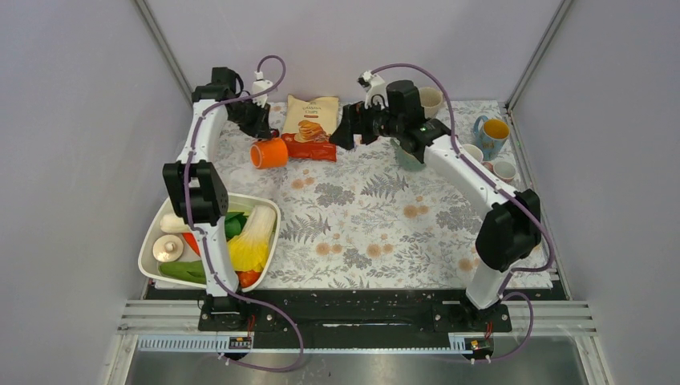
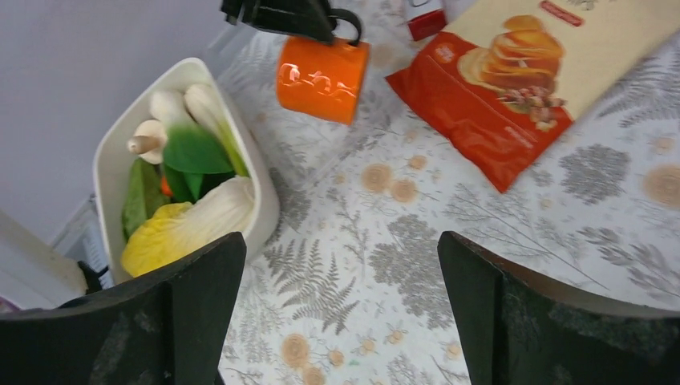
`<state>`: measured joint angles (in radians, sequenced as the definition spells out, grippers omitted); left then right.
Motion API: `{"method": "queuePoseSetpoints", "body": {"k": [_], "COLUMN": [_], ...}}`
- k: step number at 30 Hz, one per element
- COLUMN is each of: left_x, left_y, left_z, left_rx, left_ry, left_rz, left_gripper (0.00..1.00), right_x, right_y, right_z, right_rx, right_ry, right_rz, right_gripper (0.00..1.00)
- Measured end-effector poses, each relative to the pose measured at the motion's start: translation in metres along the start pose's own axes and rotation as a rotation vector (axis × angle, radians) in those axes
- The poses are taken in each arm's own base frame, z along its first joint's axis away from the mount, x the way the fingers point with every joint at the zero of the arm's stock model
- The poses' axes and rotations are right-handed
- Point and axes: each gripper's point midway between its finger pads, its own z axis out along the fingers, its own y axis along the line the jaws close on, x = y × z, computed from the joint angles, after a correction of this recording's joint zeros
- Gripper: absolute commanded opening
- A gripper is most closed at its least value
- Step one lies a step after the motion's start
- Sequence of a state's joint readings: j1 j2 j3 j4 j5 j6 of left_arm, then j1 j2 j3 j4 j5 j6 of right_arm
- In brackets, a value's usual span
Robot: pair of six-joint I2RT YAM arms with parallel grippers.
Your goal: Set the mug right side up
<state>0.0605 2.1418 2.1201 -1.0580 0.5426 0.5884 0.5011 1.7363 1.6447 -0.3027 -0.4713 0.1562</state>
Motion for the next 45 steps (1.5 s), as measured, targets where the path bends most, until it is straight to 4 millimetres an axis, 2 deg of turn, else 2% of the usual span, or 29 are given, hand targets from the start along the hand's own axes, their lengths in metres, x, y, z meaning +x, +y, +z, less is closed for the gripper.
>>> {"method": "queuePoseSetpoints", "body": {"k": [3,6,11,15,19,20,23,25,26,30,31,32,34,35,40,45], "left_x": [-0.021,-0.043,-0.07,-0.087,-0.105,-0.109,-0.122,-0.131,-0.134,-0.14,-0.141,-0.142,-0.143,-0.143,-0.137,-0.118], "left_y": [-0.034,-0.067,-0.108,-0.134,-0.15,-0.153,-0.162,-0.163,-0.164,-0.171,-0.174,-0.177,-0.18,-0.179,-0.158,-0.125], "left_z": [0.007,0.007,-0.005,-0.019,-0.032,-0.035,-0.041,-0.042,-0.043,-0.045,-0.044,-0.044,-0.044,-0.043,-0.038,-0.024], "left_rx": [0.097,0.2,0.326,0.396,0.452,0.462,0.496,0.509,0.524,0.577,0.584,0.59,0.596,0.581,0.449,0.254], "left_ry": [-0.057,-0.116,-0.179,-0.222,-0.276,-0.287,-0.327,-0.359,-0.378,-0.412,-0.414,-0.418,-0.42,-0.416,-0.392,-0.324], "left_rz": [-0.048,-0.086,-0.119,-0.124,-0.135,-0.136,-0.148,-0.143,-0.128,-0.099,-0.093,-0.084,-0.082,-0.093,-0.126,-0.106], "left_gripper": [0.0,0.0,0.0,0.0,0.0,0.0,0.0,0.0,0.0,0.01,0.18,0.46,0.93,0.98,0.99,0.99], "right_x": [0.012,0.022,0.029,0.033,0.03,0.028,0.018,0.009,0.004,-0.001,-0.001,-0.002,-0.001,0.002,0.028,0.06], "right_y": [0.013,0.017,0.013,0.01,0.018,0.023,0.038,0.051,0.059,0.069,0.069,0.068,0.066,0.059,0.023,-0.026], "right_z": [0.018,0.031,0.049,0.055,0.053,0.053,0.052,0.05,0.047,0.038,0.035,0.033,0.029,0.027,0.013,-0.027], "right_rx": [-0.079,-0.119,-0.145,-0.146,-0.186,-0.207,-0.282,-0.351,-0.386,-0.414,-0.406,-0.392,-0.36,-0.311,-0.114,0.134], "right_ry": [0.002,0.013,0.018,0.023,0.02,0.018,-0.012,-0.044,-0.06,-0.095,-0.097,-0.096,-0.091,-0.082,0.018,0.167], "right_rz": [0.046,0.091,0.138,0.149,0.158,0.165,0.184,0.186,0.197,0.199,0.194,0.188,0.166,0.142,0.097,0.032], "right_gripper": [0.99,0.99,0.99,0.98,0.75,0.66,0.22,0.04,0.0,0.0,0.0,0.0,0.0,0.0,0.0,0.0]}}
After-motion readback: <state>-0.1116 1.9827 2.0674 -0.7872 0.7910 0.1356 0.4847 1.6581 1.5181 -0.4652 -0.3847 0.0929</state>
